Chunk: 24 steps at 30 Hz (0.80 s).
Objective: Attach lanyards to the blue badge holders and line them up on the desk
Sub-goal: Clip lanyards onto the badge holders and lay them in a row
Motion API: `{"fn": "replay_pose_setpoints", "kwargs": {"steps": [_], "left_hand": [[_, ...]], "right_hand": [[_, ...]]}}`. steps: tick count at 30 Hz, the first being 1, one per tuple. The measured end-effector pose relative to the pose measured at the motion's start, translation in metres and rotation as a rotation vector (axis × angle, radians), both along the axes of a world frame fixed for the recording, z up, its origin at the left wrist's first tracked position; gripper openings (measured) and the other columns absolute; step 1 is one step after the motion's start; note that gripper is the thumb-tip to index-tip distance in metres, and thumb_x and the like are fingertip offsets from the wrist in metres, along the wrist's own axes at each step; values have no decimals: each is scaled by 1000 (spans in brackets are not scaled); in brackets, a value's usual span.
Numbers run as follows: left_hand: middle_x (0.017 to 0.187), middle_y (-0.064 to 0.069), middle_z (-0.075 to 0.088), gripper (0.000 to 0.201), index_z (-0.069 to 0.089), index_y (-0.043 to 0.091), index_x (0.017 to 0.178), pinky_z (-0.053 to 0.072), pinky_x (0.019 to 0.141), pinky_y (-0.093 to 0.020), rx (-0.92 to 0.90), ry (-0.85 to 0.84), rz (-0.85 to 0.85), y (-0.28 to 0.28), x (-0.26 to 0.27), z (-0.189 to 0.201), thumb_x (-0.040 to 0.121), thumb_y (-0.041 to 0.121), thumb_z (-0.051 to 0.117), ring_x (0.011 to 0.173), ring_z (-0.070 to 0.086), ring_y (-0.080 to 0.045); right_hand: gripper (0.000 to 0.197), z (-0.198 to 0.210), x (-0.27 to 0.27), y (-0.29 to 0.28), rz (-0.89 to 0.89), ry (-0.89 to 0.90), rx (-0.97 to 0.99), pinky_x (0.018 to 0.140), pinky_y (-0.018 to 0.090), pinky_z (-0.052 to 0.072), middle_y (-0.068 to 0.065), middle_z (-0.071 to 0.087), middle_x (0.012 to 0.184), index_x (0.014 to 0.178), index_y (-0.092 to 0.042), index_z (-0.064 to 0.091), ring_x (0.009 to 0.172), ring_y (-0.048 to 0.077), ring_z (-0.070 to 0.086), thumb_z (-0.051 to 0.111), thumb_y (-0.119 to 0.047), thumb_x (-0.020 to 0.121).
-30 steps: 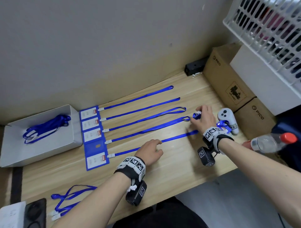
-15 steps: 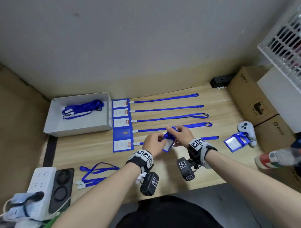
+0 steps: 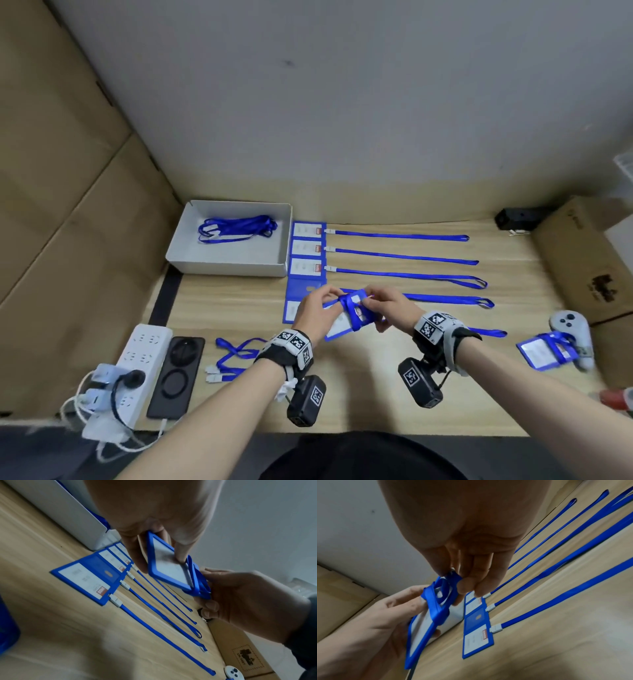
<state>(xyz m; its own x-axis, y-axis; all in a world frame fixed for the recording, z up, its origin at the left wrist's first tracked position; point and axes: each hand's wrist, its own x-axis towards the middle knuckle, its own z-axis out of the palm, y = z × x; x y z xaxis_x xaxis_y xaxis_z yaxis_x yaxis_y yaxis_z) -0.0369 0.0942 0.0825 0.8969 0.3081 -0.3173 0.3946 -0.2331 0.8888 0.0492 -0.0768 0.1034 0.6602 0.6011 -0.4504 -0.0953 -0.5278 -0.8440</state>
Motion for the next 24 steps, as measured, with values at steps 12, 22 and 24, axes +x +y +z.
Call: {"fn": "replay_pose_setpoints", "kwargs": {"steps": [12,22,24], "left_hand": [[83,-2,74,12,77,19,87,59,73,-55,-188,-150,169,23,-5,18,85,12,68,83,70,-31],[93,13,73,18,80,19,92,52,82,-19,264,-421,18,24,-12,15,80,7,73,88,66,-2],[88,14,73,15,80,18,87,51,80,-17,280,-429,-12,25,-10,19,80,6,74,85,66,-1]], "right_hand": [[19,30,-5,31,15,-7,1,53,26,50,9,62,82,114,-3,57,69,22,54,51,-16,101],[11,28,-13,26,-4,-12,-35,49,27,45,12,56,76,99,-10,57,55,20,48,47,-12,102],[11,24,-12,23,-12,-7,-28,49,27,45,12,57,76,101,-9,58,57,22,48,47,-12,102]]}}
